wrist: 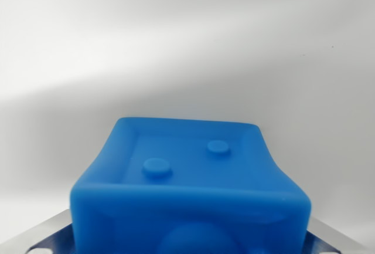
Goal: Stack cube
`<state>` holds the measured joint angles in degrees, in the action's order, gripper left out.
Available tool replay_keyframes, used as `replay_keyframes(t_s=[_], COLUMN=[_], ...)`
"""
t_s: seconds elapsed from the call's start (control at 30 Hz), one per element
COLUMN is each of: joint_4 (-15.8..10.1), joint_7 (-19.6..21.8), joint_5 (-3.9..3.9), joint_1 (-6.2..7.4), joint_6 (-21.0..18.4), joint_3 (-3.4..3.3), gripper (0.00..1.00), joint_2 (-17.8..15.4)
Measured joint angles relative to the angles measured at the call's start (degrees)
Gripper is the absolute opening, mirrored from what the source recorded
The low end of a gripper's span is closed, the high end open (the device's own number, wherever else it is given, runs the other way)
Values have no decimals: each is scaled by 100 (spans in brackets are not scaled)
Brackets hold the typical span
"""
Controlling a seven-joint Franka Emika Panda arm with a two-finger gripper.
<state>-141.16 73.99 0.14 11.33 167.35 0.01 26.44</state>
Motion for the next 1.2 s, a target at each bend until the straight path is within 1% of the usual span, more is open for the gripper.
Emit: replay_keyframes(t_s=[0.67, 0.97, 1.2], joint_4=[-4, -47, -95], joint_7=[0, 0, 0], joint_5=[0, 0, 0], joint_1=[0, 0, 0], joint_6=[-15, -114, -251], joint_3=[0, 0, 0], gripper=[0, 0, 0], joint_2=[-24, -184, -369])
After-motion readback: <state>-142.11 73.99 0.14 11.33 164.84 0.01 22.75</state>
